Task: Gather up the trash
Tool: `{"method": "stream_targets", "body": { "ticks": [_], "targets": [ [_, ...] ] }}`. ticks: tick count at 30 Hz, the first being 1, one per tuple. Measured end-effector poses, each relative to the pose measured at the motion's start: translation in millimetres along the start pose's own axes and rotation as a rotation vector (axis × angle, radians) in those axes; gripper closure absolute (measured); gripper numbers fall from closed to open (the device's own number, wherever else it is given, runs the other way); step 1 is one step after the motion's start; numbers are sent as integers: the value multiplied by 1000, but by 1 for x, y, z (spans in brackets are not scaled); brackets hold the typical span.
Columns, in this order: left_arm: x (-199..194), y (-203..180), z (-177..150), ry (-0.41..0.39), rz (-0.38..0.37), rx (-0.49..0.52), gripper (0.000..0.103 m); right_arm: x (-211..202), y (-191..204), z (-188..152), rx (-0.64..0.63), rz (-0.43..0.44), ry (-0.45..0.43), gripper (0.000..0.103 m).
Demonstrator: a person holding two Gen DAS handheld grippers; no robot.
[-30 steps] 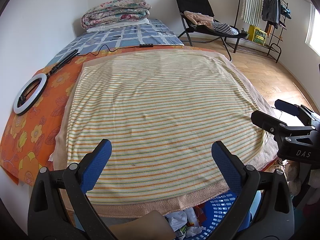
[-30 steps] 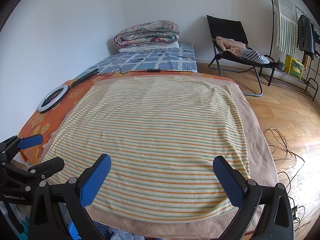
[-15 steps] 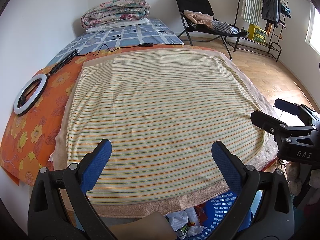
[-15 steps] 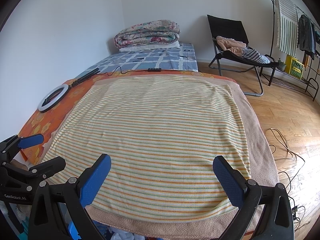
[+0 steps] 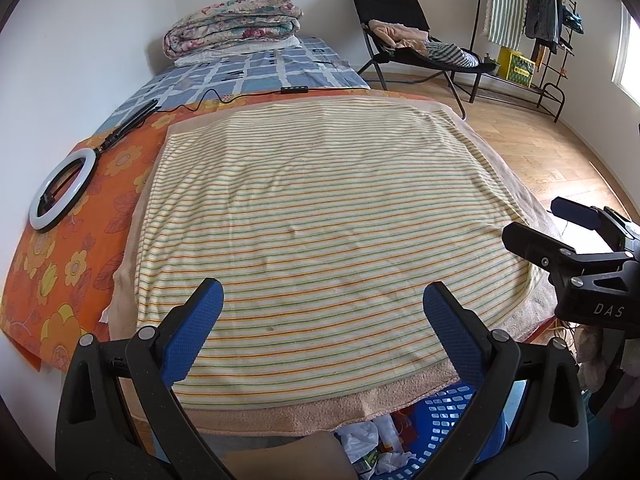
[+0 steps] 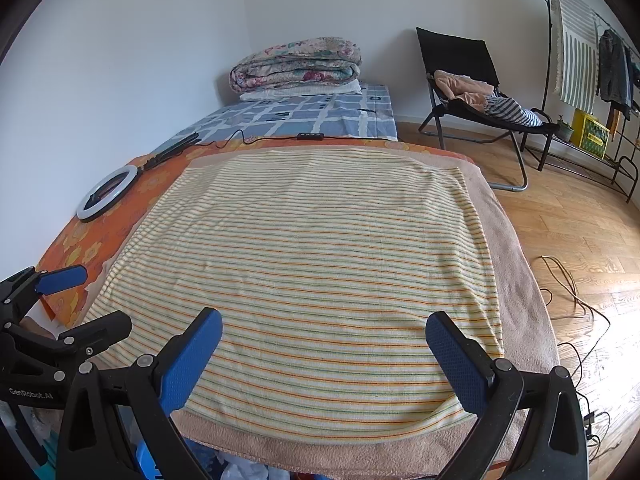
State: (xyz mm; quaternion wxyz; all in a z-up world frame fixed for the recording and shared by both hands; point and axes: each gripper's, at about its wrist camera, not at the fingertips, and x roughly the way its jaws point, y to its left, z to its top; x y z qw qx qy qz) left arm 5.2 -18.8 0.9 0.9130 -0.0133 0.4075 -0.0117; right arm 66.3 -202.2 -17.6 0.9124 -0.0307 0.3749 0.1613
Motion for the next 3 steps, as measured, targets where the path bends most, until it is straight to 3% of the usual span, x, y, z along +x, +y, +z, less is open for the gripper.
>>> {"method": "stream_targets", "body": {
  "ticks": [3],
  "targets": [
    [0,2,-1,-1,6,6,1,0,0,0,2,0,1,0]
  ]
}}
